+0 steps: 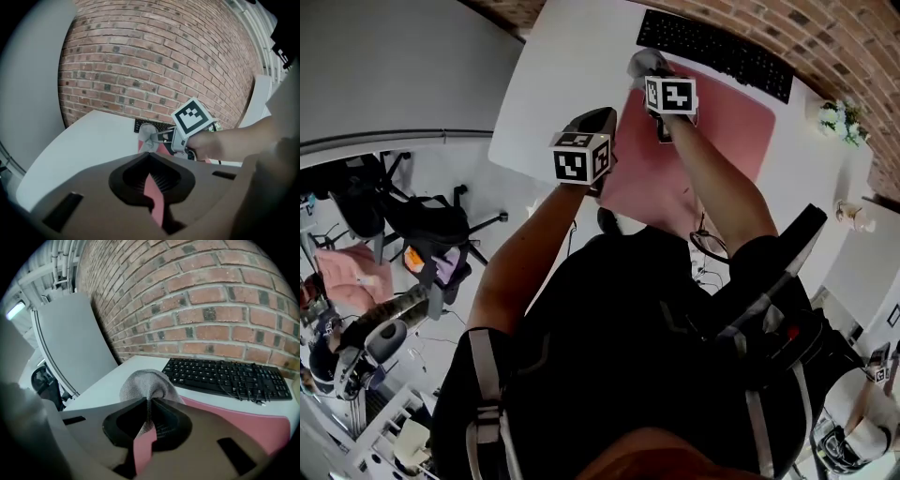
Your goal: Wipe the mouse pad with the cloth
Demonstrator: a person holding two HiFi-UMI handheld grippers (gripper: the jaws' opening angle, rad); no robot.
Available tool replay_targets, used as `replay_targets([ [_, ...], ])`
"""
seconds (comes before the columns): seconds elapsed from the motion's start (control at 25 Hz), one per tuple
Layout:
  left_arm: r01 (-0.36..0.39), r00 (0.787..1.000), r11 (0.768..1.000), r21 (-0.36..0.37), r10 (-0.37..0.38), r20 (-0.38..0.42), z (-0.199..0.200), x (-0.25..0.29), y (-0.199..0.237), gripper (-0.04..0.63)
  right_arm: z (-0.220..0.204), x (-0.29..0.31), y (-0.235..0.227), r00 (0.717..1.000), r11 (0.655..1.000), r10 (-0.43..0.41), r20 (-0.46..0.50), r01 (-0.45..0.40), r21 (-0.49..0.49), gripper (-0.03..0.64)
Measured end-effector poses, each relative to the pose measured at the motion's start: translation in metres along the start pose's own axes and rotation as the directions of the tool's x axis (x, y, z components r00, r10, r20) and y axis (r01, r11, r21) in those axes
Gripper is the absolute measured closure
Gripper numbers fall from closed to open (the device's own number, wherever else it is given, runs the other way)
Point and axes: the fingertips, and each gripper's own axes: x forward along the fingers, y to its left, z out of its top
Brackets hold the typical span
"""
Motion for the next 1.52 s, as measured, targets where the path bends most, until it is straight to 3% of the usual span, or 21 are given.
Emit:
replay_targets([
  [0.28, -0.018, 1.000, 1.000, -0.020, 0.018, -0.014, -0.006, -0.003, 0.013, 0.595, -0.014, 0.045, -0.011, 0.997, 0.999, -0.022, -0.075, 0.024, 0.030, 0.583],
  [0.56, -0.032, 0.999, 0.999, -0.028, 0.031, -0.045, -0.017, -0.001, 0.018, 0.595, -0.022, 0.050, -0.023, 0.996, 0.998, -0.033, -0.087, 0.037, 0.050, 0.583],
  [1.52, 0.122, 0.990, 0.991, 0.053, -0.118, -0.077, -0.005, 0.034, -0.054, 0.595, -0.048, -0.019, -0.117, 0.984, 0.974, -0.163, -0.066, 0.171, 0.149, 0.583],
])
